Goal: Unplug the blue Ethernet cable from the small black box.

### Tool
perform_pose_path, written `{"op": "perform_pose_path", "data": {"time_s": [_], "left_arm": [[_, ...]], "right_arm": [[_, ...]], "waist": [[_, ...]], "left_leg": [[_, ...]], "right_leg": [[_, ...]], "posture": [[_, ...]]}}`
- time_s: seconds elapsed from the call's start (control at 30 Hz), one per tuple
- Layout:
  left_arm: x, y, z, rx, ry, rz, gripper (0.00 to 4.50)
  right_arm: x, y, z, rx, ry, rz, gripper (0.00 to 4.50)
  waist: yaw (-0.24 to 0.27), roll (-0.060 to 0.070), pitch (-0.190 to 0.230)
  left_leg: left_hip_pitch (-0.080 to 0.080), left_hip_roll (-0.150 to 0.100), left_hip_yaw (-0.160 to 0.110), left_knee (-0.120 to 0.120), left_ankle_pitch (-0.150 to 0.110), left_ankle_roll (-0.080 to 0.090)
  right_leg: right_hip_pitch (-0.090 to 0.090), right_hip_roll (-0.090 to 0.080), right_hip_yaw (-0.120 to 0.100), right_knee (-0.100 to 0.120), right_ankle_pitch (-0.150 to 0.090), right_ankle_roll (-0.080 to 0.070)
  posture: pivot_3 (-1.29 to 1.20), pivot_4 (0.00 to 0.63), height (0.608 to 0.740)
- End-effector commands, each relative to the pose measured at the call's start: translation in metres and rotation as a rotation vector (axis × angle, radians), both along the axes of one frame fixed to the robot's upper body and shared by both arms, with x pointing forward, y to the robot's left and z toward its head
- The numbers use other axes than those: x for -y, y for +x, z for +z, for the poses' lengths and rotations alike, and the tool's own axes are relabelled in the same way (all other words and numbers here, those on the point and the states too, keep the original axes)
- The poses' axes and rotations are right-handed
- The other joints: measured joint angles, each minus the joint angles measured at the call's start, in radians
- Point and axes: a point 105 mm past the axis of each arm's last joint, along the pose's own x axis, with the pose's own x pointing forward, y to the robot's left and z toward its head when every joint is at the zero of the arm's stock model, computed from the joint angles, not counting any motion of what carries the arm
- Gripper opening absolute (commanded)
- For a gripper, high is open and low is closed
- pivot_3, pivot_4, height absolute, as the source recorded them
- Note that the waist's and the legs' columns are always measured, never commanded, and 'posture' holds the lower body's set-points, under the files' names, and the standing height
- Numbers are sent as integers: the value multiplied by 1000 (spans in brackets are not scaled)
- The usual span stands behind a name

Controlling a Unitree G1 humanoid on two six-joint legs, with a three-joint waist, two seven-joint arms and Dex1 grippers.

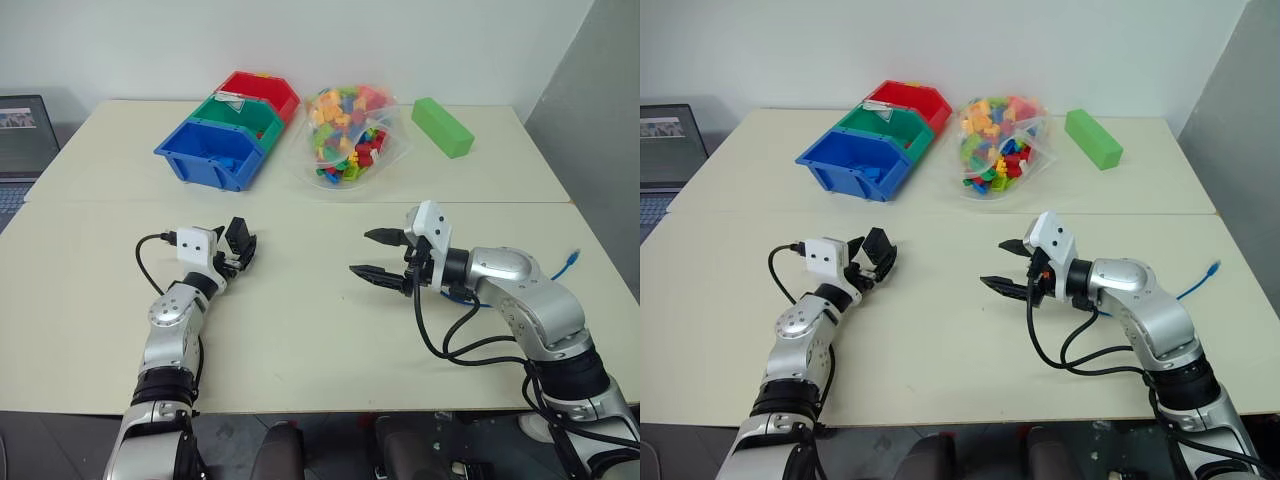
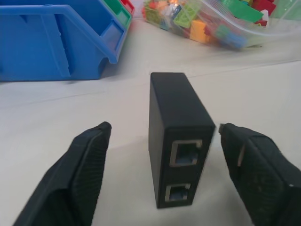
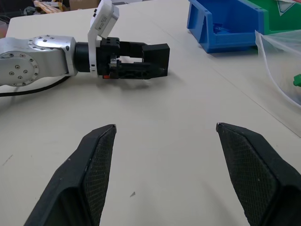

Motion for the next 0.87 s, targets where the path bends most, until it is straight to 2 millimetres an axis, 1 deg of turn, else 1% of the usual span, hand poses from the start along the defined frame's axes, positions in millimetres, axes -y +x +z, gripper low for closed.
{"op": "perform_pose_path", "data": {"time_s": [0.03,0.13,0.2,0.27,0.4,0.57,0.73,0.87], "left_arm": [[-4,-15,18,35,5,-14,4206],[-9,-33,21,-16,48,-38,4206],[-10,-49,21,-92,90,-87,4206],[-9,-65,28,-127,149,-154,4206],[-20,-82,45,-170,200,-179,4206],[-24,-95,61,-183,210,-248,4206],[-21,-101,67,-218,193,-294,4206],[-19,-102,70,-223,186,-327,4206]], "right_arm": [[6,-6,2,23,-10,-15,3605],[18,-6,-3,10,-19,-52,3605],[28,-7,-4,8,-19,-71,3605],[38,-7,-2,2,-21,-88,3605],[59,-7,4,-17,-25,-113,3605],[80,-9,6,-45,-64,-117,3605],[89,-11,6,-56,-81,-118,3605],[90,-11,6,-56,-77,-122,3605]], "waist": [[1,0,0],[1,0,0],[0,0,0],[-2,0,0],[-1,0,0],[-1,0,0],[-1,0,0],[0,0,0]], "left_leg": [[0,0,0,0,0,0],[0,0,0,0,0,0],[1,0,0,1,0,0],[1,0,0,1,0,0],[2,0,-1,1,0,0],[2,0,0,2,0,0],[2,0,0,2,0,0],[2,0,0,2,0,0]], "right_leg": [[0,0,0,0,0,0],[0,0,0,1,0,0],[0,0,0,2,0,0],[0,0,0,4,0,0],[0,1,0,4,0,0],[0,1,0,4,-1,1],[0,1,0,4,-1,1],[0,1,0,4,-1,1]], "posture": [[0,150,740],[0,150,740],[0,150,740],[0,150,740],[0,150,740],[0,150,740],[0,150,740],[0,150,740]]}}
